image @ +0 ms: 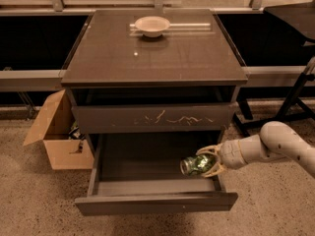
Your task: Pick green can from middle drawer and place on counter
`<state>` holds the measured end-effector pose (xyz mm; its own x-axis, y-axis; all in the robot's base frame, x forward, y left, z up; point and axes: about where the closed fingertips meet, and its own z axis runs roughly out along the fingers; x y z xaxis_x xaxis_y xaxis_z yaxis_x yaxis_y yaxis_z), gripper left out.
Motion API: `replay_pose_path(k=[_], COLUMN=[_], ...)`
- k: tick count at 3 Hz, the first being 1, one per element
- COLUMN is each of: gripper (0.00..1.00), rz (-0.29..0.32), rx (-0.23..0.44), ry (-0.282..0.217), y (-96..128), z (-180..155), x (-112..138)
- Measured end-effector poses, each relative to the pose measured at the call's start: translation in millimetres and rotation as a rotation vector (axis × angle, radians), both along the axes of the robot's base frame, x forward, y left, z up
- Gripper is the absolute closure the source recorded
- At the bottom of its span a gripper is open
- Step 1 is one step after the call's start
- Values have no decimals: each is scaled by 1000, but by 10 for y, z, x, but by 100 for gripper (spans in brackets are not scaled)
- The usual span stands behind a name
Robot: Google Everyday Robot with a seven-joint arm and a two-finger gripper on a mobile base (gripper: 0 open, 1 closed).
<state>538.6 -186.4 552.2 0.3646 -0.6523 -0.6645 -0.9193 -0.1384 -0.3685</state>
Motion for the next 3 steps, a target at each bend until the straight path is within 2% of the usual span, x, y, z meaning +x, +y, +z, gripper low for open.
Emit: replay_pose_path(k=[1,2,3], gripper=[100,100,100], rz=[10,28,66], rx=[-3,-34,-75], ry=[-12,-80,-188], y=[33,147,290], z=[64,466,1189], x=[-21,-174,-295])
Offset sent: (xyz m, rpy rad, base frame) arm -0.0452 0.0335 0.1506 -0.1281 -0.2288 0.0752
